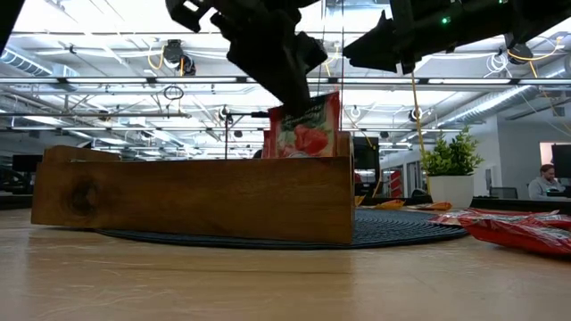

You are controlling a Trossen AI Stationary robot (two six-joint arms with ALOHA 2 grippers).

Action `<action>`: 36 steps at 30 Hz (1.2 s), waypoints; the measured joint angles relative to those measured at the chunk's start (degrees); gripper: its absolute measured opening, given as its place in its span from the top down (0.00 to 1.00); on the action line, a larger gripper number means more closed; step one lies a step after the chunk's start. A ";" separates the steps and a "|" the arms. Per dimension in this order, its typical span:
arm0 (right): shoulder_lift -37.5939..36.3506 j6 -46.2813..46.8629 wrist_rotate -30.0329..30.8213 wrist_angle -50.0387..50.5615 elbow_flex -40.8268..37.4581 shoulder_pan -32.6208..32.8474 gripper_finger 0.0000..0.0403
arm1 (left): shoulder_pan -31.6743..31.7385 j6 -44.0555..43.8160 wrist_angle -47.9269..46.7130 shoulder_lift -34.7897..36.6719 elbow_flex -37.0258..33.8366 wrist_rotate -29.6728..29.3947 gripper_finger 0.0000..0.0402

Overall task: Pick & Place Tea
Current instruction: Put the red tea bag into the right section of the wooden organizer

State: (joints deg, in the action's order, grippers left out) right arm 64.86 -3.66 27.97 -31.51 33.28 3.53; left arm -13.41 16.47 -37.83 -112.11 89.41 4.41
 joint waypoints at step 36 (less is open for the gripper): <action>0.00 0.04 0.24 0.09 0.04 0.76 0.47 | 0.25 -1.66 1.23 -1.82 -0.81 -7.99 0.79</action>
State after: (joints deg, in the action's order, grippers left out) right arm 64.86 -3.62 28.21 -31.42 33.32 4.29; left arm -13.16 14.81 -36.60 -113.93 88.60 -3.57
